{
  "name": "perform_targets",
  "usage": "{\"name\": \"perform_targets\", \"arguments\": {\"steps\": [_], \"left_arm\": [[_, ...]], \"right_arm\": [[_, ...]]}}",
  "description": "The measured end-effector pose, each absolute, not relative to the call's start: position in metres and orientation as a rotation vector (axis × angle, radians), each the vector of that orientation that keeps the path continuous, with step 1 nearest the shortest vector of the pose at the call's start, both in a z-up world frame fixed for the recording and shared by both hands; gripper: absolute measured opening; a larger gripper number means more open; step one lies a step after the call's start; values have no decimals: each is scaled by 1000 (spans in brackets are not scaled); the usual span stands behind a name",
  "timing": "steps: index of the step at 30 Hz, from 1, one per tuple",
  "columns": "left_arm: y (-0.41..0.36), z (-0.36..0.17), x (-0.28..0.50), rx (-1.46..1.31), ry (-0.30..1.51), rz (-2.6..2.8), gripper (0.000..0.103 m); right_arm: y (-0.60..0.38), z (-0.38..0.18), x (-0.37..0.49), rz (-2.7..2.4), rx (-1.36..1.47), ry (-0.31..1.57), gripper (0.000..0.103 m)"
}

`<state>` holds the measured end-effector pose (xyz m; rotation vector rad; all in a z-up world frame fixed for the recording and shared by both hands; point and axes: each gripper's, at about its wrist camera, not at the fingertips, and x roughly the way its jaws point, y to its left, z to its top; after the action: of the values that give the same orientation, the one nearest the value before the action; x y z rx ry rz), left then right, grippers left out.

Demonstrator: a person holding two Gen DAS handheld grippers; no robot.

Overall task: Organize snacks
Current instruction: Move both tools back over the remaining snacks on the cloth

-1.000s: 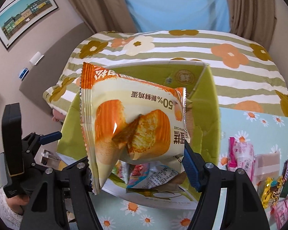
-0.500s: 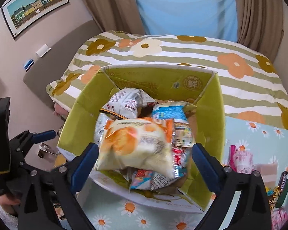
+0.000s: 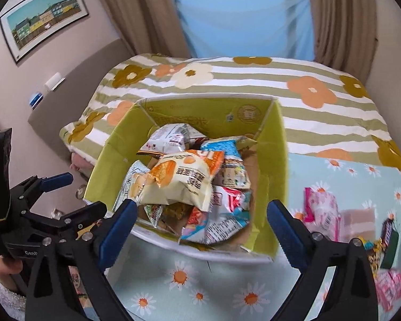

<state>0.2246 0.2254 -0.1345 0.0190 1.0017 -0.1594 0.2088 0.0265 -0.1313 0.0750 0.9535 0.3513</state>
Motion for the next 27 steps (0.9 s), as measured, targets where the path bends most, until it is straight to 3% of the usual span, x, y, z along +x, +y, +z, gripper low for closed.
{"name": "perform_targets", "arguments": {"steps": [14,27], "left_arm": [[145,-115,222,97,944,-344,102],[-26,-129,216,147,985,-472,102]], "right_arm": [[-70,-116,156,110,208,873,97],[-234,-128,99,-163,270,909,97]]}}
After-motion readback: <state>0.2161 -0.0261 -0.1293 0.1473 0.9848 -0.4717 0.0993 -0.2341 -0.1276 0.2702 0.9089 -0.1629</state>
